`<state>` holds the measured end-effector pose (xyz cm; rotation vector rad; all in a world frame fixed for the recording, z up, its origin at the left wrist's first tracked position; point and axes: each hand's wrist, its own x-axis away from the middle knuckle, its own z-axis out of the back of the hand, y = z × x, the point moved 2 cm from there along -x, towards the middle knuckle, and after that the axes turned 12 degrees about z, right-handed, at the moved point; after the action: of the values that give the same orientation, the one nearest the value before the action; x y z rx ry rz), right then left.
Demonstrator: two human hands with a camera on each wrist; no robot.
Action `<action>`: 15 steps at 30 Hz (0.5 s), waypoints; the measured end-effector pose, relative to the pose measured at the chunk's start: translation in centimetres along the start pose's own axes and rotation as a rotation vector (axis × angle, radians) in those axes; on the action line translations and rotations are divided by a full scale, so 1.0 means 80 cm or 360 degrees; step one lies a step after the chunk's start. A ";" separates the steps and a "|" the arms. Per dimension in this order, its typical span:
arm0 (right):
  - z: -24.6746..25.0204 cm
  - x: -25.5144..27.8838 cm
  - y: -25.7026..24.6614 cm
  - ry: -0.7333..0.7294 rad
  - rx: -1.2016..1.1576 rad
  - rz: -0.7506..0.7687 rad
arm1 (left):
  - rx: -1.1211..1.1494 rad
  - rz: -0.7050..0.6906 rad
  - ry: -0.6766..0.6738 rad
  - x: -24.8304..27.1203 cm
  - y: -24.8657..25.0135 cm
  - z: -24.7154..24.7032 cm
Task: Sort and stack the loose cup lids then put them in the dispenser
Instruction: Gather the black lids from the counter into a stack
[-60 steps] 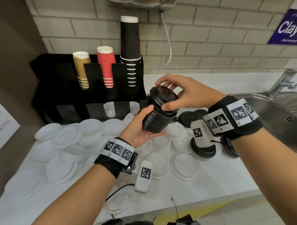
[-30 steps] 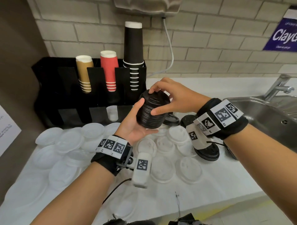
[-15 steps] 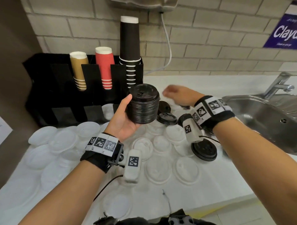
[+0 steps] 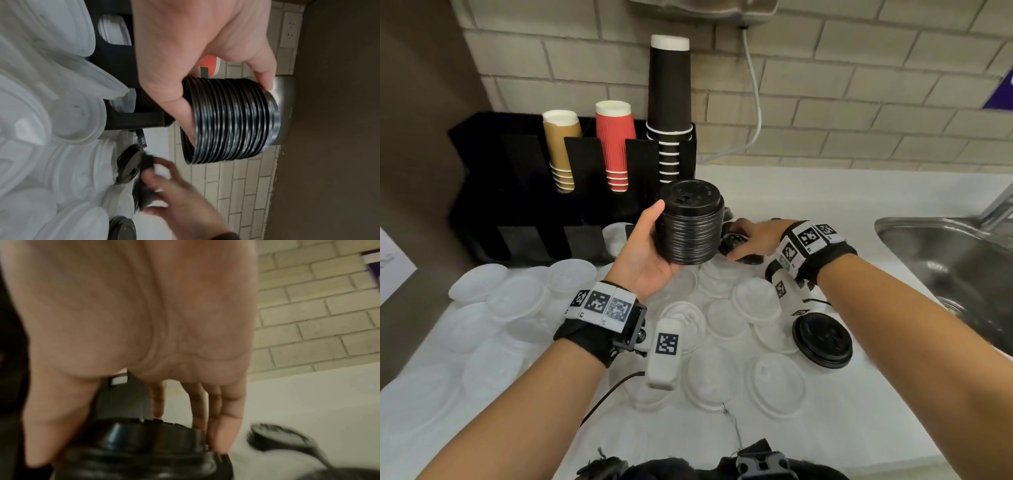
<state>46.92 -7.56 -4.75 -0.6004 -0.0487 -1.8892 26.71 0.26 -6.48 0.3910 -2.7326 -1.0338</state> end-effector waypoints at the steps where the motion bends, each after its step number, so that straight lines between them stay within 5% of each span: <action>1: 0.011 0.007 -0.003 0.0096 -0.0191 0.0061 | -0.0013 -0.0004 0.0022 -0.001 -0.001 0.000; 6: 0.072 0.071 -0.032 0.0824 -0.1078 0.0675 | -0.0089 0.0011 0.0064 -0.002 -0.007 -0.009; 9: 0.079 0.099 -0.055 0.0709 -0.0846 0.0960 | -0.0160 0.0037 0.0102 -0.004 -0.012 -0.016; 15: 0.067 0.109 -0.071 0.0644 -0.0610 0.1090 | -0.0273 0.0038 0.0158 -0.005 -0.018 -0.026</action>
<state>41.60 -11.18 5.07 -0.4017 0.7094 -1.3121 27.89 -1.95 -5.98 0.3703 -2.5315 -1.1979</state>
